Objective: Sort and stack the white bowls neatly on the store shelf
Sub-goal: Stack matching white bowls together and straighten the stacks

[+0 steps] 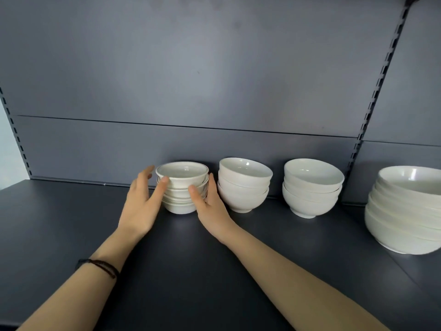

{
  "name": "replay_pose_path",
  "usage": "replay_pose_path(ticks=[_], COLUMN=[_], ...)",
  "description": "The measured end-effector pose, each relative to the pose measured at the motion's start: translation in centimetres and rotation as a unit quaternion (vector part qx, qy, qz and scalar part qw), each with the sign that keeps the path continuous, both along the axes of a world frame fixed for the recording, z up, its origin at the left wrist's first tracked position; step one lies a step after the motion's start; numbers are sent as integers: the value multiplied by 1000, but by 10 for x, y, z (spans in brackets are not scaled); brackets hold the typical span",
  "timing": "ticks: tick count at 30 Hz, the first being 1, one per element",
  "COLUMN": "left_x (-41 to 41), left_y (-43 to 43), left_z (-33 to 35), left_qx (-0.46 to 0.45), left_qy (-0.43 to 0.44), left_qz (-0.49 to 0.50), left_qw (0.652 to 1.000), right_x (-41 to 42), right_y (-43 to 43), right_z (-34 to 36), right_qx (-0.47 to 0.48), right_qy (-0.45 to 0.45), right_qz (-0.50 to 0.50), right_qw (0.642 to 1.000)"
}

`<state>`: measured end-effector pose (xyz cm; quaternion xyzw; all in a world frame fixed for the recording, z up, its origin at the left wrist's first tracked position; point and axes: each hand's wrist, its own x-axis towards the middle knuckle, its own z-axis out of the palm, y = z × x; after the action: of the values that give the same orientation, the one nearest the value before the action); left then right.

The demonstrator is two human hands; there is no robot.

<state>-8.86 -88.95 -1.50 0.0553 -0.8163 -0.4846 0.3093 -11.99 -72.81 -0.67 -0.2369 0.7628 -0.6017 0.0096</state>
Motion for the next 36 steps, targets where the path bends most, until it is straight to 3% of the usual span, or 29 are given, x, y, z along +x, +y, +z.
replay_pose_path(ticks=[3,5,8,11,17,22,26,30,33,36], left_x=[16,33,58,69,55,46,41,40,34,22], left_y=[5,11,28,62,148,212,267,325,360,389], left_z=[-1,3,12,15,17,12,12,12,16,23], left_qx=[-64,-171,-353,-511,-583,-623,-610,-523,-379,-119], left_qy=[22,45,95,55,67,60,57,61,11,-31], left_qz=[92,127,68,-3,-88,-114,-134,-150,-161,-225], left_qw=[993,976,928,858,805,771,779,837,911,967], right_x=[23,36,52,67,81,91,102,99,86,64], right_y=[28,60,117,172,246,308,374,440,475,492], right_z=[4,4,11,21,13,6,4,4,7,11], right_qx=[72,157,260,376,495,518,518,497,453,371], right_qy=[13,28,105,188,259,259,239,192,152,115], right_qz=[34,38,41,11,-62,-111,-139,-179,-188,-168], right_qw=[997,987,959,907,827,808,810,827,858,906])
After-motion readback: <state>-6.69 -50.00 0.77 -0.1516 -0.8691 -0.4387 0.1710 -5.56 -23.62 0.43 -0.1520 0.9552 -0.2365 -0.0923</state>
